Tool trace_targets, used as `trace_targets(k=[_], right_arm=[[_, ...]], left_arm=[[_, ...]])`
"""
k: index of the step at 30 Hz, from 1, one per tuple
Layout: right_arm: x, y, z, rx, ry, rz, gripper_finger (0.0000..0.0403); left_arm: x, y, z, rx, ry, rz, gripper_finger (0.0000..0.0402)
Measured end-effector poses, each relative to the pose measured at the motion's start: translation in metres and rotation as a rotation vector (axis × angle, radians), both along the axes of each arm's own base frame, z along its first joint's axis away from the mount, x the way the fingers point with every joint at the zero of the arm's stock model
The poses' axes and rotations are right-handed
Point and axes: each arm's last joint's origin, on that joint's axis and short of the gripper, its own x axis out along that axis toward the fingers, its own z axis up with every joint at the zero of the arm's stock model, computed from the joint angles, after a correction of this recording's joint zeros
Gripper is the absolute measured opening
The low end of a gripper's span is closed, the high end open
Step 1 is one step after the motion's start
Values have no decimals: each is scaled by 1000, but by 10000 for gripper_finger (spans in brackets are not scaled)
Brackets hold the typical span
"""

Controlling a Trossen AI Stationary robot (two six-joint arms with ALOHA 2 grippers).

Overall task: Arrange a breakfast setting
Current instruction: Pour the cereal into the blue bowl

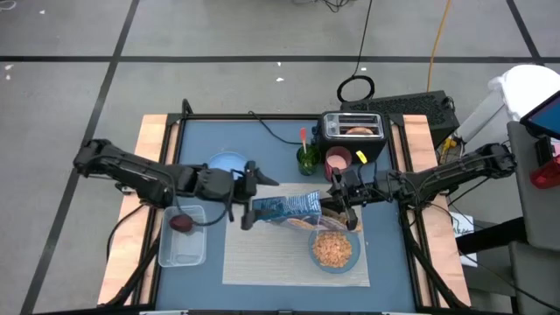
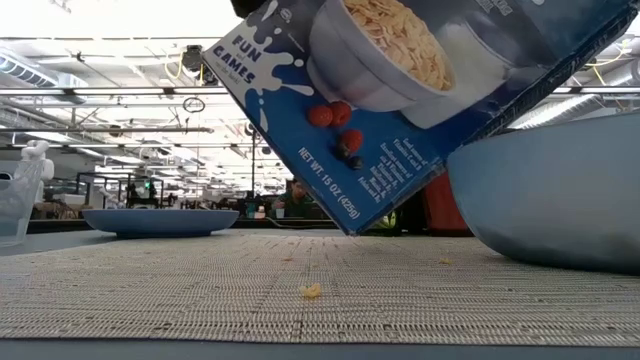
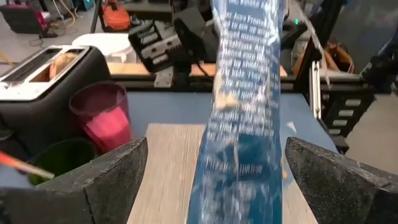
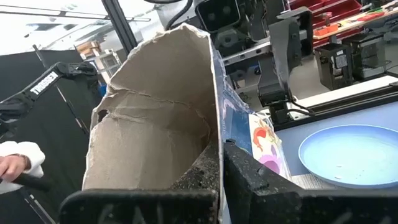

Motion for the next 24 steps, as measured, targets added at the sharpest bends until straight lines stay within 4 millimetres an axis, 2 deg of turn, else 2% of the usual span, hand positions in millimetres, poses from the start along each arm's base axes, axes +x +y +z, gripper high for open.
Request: trace_targets(k=[6,18,24], right_arm=[[0,0,-1,-1,7,-16,0],[0,-1,-1,-3,14,-18,0],[0,-1,-1,-3,15,-18,0]], left_arm=[[16,-8,-16,-34,13,-2,386],[31,-15,-41,-23,76,-9,386],[33,-16,-43,-13,81,-12,386]])
